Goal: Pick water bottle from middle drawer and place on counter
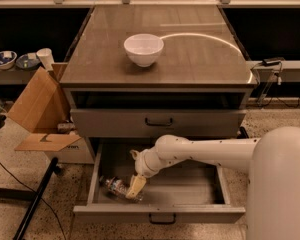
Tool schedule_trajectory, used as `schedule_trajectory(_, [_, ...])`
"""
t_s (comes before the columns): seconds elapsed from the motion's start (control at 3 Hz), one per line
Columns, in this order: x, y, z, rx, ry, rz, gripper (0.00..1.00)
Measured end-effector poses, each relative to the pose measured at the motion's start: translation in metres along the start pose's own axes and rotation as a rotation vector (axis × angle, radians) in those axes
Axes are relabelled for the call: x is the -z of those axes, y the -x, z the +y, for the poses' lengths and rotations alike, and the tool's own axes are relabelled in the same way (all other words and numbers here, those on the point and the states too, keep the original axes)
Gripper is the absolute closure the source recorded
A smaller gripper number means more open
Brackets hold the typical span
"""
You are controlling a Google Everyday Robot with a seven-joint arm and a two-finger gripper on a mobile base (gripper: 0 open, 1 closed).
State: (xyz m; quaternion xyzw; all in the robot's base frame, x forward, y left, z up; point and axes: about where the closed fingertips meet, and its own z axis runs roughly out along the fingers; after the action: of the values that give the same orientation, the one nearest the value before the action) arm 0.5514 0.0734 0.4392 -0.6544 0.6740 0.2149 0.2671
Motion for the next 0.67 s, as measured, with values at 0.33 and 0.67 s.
schedule_trajectory(0.33, [-0.019, -0.005, 0.003, -0.023, 0.003, -0.026, 0.0])
schedule_trajectory(0.67, [-0.032, -0.009, 0.007, -0.045, -0.013, -0.049, 0.0])
